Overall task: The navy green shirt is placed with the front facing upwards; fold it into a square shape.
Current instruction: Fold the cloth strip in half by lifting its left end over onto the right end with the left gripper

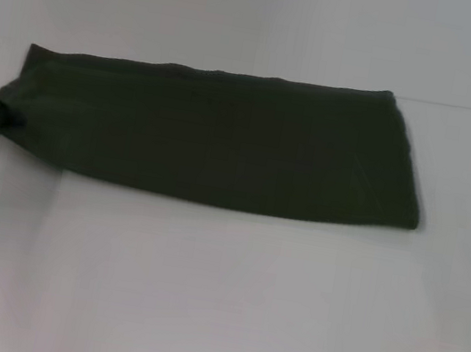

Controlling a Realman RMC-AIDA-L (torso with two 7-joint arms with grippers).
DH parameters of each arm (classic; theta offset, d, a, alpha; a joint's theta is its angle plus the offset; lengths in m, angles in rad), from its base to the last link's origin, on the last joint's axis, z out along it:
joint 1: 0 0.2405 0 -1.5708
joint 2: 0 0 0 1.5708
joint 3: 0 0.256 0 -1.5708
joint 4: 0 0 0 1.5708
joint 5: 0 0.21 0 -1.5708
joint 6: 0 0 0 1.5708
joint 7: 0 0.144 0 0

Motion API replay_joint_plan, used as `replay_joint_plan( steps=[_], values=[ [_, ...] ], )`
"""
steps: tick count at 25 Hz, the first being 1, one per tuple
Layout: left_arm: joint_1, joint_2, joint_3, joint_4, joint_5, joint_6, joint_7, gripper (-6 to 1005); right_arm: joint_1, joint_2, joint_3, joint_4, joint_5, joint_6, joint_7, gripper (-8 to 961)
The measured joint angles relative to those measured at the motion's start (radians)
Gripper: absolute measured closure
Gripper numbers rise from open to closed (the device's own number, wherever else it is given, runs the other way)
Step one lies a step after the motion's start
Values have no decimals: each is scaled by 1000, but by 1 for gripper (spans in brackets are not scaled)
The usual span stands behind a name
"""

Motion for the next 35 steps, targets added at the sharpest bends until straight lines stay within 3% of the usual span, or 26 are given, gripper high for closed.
replay_joint_plan(
  steps=[10,19,24,30,35],
  values=[
    [3,12,-14,27,53,-30,6,994,-1,0,0,2,0,9,0,84],
    [-35,4,-9,44,-25,166,7,993,2,6,-1,3,1,8,-5,84],
    [-105,-23,-4,104,-73,267,8,993,6,12,0,3,1,10,-12,85],
    [-188,-44,40,115,-82,280,2,993,10,13,0,3,3,5,-12,84],
    [-235,-75,86,137,-92,268,0,993,11,12,0,4,5,3,-7,85]
  ],
)
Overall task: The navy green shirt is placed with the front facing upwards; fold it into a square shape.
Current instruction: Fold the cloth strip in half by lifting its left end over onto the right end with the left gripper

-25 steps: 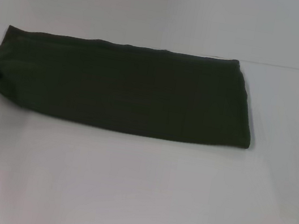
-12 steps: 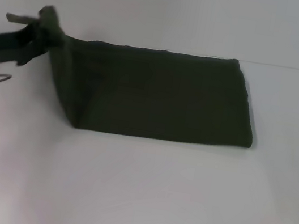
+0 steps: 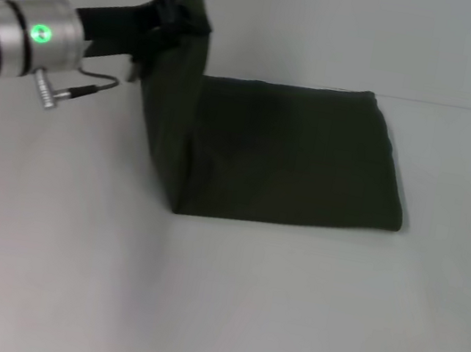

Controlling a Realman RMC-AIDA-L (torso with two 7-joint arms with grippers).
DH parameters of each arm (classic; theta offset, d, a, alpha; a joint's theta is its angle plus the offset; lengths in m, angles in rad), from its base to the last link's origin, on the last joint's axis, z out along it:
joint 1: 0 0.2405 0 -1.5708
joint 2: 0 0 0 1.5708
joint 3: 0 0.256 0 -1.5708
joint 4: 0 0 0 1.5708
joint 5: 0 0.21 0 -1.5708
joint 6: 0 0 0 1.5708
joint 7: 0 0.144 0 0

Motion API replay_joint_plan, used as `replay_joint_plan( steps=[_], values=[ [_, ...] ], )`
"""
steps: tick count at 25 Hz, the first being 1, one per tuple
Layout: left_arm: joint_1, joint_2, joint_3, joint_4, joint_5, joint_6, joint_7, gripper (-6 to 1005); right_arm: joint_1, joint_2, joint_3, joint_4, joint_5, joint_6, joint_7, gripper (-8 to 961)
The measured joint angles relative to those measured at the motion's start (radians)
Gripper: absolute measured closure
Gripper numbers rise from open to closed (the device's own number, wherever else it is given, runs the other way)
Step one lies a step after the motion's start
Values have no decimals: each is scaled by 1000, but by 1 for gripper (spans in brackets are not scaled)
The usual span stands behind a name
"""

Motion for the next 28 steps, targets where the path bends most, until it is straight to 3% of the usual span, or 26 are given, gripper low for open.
replay_joint_plan(
  steps=[3,7,15,22,25,28],
  values=[
    [-27,-12,50,5,-12,-18,0,994,1,0,0,0,0,-1,2,85],
    [-64,-16,187,-25,-46,-99,-1,994,4,1,0,0,1,-1,3,85],
    [-153,-24,573,-76,-100,-321,7,994,17,1,-2,11,-4,6,1,84],
    [-188,-28,904,-86,-150,-522,102,993,18,1,0,22,-5,8,-4,85],
    [-197,-28,1006,-80,-166,-574,105,894,17,0,0,25,-5,10,-5,85],
    [-193,-28,1053,-40,-173,-561,102,803,16,-2,0,25,-5,14,-5,85]
  ],
)
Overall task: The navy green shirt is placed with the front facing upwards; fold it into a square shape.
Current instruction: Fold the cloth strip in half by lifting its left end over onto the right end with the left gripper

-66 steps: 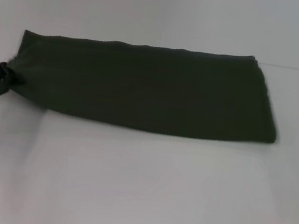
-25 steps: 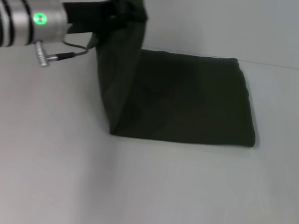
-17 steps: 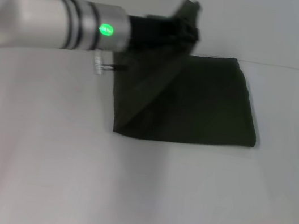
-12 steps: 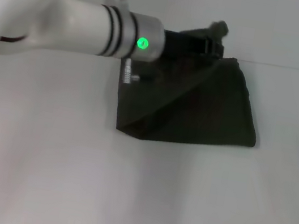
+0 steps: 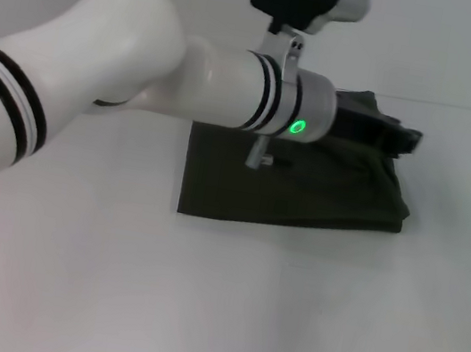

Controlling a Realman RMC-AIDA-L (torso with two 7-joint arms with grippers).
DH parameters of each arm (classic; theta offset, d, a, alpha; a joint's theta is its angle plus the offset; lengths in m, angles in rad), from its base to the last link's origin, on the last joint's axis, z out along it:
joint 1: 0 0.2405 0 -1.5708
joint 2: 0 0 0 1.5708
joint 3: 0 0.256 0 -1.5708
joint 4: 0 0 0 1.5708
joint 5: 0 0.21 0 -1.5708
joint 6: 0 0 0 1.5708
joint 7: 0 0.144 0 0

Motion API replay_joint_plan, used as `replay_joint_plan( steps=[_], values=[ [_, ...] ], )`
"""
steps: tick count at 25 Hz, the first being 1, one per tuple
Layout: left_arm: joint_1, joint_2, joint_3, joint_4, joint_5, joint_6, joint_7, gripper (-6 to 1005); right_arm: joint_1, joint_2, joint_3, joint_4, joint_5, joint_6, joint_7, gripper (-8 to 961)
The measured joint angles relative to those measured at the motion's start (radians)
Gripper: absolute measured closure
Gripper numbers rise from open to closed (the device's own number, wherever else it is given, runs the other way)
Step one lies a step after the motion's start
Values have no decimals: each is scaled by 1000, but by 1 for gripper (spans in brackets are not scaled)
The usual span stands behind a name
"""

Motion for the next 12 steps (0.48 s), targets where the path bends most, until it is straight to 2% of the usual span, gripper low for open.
replay_joint_plan(
  steps=[3,4,5,6,7,10,12],
  values=[
    [72,3,-63,97,-38,71,-7,730,0,-4,-3,0,0,2,0,85],
    [116,5,-125,138,-61,109,-11,706,0,-7,-5,0,-2,3,0,85],
    [180,5,-235,174,-104,177,-27,681,1,-10,-8,-1,-10,3,1,85],
    [180,5,-235,174,-104,177,-27,657,1,-10,-8,-1,-10,3,1,85],
    [198,7,-281,178,-115,205,-37,632,3,-11,-8,-3,-15,3,1,85],
    [268,28,-513,145,-133,402,-95,493,11,-22,-10,-11,-43,-1,2,85],
    [296,49,-618,108,-133,507,-105,401,28,-36,-13,-18,-92,-2,0,85]
  ],
)
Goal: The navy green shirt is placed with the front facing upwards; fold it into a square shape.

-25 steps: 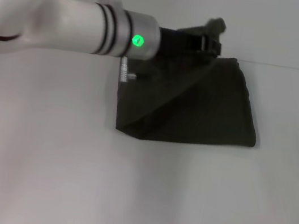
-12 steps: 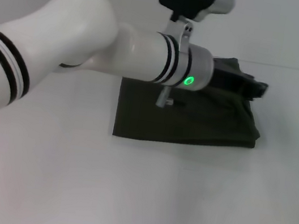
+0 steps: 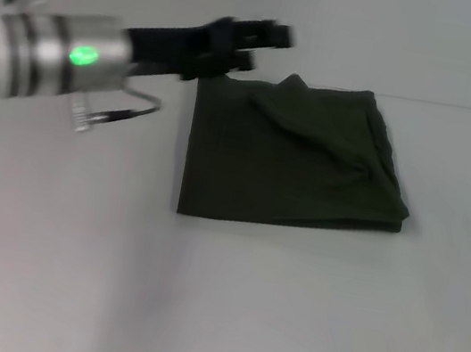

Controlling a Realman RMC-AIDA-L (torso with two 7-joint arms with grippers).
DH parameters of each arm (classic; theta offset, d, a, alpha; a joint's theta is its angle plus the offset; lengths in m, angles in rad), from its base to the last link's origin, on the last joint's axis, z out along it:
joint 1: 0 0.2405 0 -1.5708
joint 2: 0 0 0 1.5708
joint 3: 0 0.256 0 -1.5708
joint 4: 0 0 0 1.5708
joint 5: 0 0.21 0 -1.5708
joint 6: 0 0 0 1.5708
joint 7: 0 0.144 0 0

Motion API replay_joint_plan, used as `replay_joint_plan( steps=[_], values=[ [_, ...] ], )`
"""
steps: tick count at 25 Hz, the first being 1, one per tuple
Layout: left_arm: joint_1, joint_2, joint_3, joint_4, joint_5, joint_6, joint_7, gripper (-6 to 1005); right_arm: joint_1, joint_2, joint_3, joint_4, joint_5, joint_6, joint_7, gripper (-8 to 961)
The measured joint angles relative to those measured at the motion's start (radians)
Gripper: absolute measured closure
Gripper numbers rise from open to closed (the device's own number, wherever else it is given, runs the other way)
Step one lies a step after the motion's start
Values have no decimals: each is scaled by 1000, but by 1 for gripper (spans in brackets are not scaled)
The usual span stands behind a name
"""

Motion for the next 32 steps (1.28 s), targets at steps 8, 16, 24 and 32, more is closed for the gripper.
replay_joint_plan(
  steps=[8,16,24,32],
  values=[
    [126,36,-227,18,98,307,38,126,137,-27,-86,-160,-263,-3,-3,84],
    [184,29,-349,27,120,365,84,48,316,17,-266,-294,-464,55,-34,84],
    [187,32,-443,-77,117,358,150,49,432,88,-410,-323,-597,176,-40,84],
    [187,29,-460,-89,115,355,164,50,505,126,-488,-240,-707,247,-5,84]
  ],
)
